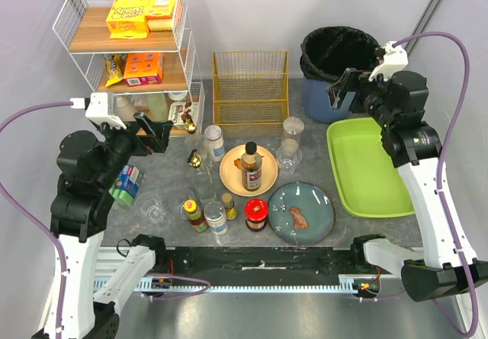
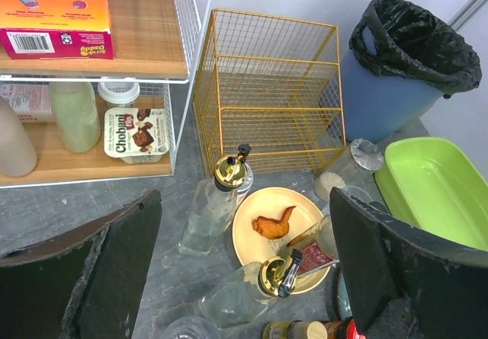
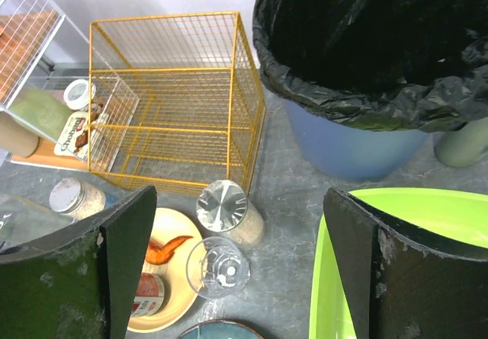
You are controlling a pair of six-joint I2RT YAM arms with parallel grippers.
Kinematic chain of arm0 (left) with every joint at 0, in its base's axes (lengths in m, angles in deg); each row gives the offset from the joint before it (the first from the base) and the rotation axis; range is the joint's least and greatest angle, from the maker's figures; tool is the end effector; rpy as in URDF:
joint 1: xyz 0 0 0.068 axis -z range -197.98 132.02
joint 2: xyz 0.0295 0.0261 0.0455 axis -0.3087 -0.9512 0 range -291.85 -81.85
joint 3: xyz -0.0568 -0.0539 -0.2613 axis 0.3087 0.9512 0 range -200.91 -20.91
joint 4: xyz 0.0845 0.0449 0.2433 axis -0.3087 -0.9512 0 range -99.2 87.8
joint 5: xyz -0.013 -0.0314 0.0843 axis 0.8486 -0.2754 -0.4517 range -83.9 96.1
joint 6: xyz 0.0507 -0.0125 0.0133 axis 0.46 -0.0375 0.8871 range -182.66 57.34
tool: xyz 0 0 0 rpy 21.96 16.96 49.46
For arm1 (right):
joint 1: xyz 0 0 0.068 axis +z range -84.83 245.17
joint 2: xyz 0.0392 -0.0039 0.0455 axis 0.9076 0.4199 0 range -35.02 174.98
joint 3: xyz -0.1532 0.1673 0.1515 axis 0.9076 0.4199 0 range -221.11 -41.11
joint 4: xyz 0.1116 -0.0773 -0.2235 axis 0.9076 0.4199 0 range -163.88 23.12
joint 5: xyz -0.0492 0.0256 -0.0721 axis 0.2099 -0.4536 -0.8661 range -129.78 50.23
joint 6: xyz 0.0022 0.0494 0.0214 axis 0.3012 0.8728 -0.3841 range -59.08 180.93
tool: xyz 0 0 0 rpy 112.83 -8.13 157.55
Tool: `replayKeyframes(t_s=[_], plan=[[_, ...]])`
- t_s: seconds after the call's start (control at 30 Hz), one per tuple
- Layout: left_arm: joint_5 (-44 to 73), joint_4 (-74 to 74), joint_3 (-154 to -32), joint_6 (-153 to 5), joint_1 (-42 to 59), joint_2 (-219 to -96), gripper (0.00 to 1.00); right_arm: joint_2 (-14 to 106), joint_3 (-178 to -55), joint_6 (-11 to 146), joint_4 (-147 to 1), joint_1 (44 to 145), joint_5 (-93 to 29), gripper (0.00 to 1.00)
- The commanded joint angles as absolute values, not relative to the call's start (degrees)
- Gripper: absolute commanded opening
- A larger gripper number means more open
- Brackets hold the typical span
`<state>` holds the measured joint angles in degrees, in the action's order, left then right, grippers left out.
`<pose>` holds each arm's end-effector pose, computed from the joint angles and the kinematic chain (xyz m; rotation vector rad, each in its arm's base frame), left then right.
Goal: Clear the kitchen counter
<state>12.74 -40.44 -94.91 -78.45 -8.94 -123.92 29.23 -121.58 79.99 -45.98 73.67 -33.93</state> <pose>0.1069 -0.0212 0.4589 -0.0118 1.6977 -0.4224 0.2279 0.0378 0.4552 0.0909 1.7922 0.4368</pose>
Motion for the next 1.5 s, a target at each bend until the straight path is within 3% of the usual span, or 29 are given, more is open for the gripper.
replayKeyframes(t_s=[0.0,0.33,0.6,0.8,0.97,1.47], plan=[[14.45,-40.35,-96.59,-80.15,-8.92,-124.13,0.97,29.66,-121.09,80.70,-46.89,73.79,-28.19,0.98],[13.85,-45.26,-95.35,-86.65,-8.93,-127.28,0.99,30.63,-120.56,80.70,-50.67,78.96,-20.53,0.98],[2.69,-46.33,-92.46,-92.80,-8.93,-124.84,0.99,34.23,-122.06,75.44,-55.59,100.39,-23.86,0.98],[4.69,-40.62,-88.50,-87.64,-8.93,-120.00,0.99,41.25,-124.95,67.35,-56.30,119.73,-32.21,0.98],[3.56,-39.38,-87.97,-85.43,-8.93,-116.84,0.99,47.41,-125.31,61.46,-58.40,129.23,-34.49,0.98],[2.06,-40.08,-90.08,-84.28,-8.93,-117.36,1.00,54.44,-114.41,60.84,-83.89,131.97,-45.75,0.98]])
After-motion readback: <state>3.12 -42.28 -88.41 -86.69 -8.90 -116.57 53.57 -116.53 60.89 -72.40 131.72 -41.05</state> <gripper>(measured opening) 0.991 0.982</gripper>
